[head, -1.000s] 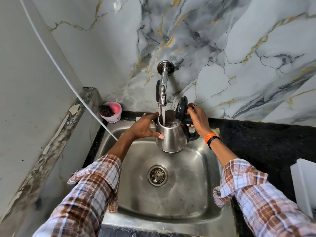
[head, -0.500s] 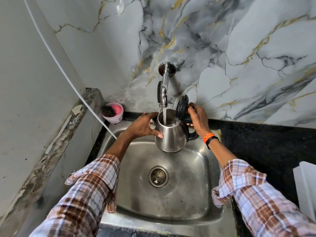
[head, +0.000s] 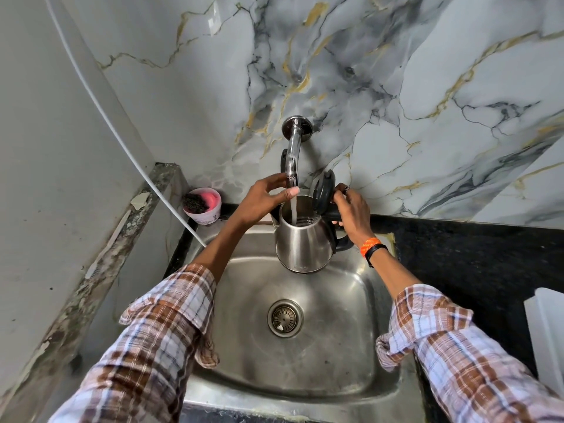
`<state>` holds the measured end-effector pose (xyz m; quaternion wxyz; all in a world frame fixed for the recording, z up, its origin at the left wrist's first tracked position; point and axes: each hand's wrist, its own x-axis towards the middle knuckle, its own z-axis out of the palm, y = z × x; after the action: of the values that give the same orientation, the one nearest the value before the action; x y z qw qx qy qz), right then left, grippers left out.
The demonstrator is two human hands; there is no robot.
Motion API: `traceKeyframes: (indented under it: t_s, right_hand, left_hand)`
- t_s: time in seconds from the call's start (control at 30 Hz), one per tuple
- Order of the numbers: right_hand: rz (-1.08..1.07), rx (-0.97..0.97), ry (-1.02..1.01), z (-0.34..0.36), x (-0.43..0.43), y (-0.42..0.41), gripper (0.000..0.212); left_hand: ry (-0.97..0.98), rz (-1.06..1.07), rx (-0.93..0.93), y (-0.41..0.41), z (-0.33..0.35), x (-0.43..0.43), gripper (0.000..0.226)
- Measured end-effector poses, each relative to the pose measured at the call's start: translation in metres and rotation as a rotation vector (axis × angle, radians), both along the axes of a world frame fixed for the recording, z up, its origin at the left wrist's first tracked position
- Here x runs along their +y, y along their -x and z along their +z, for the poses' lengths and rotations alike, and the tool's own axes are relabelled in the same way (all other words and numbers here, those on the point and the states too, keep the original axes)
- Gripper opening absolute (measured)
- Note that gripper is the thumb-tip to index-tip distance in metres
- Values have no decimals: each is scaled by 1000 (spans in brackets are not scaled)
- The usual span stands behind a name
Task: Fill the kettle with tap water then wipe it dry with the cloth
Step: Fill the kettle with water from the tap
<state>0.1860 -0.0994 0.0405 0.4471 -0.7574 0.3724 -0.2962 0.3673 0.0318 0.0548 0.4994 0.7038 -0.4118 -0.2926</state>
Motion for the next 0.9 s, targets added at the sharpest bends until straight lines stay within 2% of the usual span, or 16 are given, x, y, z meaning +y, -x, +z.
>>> traceKeyframes:
  t_s: [0.23, 0.37, 0.47, 0.9]
  right_hand:
    - [-7, -19, -16, 2, 2, 2, 40]
    - [-24, -14, -13, 2, 2, 3, 33]
    - [-30, -18, -15, 2, 3, 3, 36]
    - [-33, -38, -65, 0, 5, 0, 32]
  left_hand:
    - [41, 30, -30, -3, 8, -17, 21]
    - [22, 28, -65, -3, 10, -18, 27]
    - [9, 23, -90, -4, 11, -19, 30]
    - [13, 32, -72, -3, 10, -22, 31]
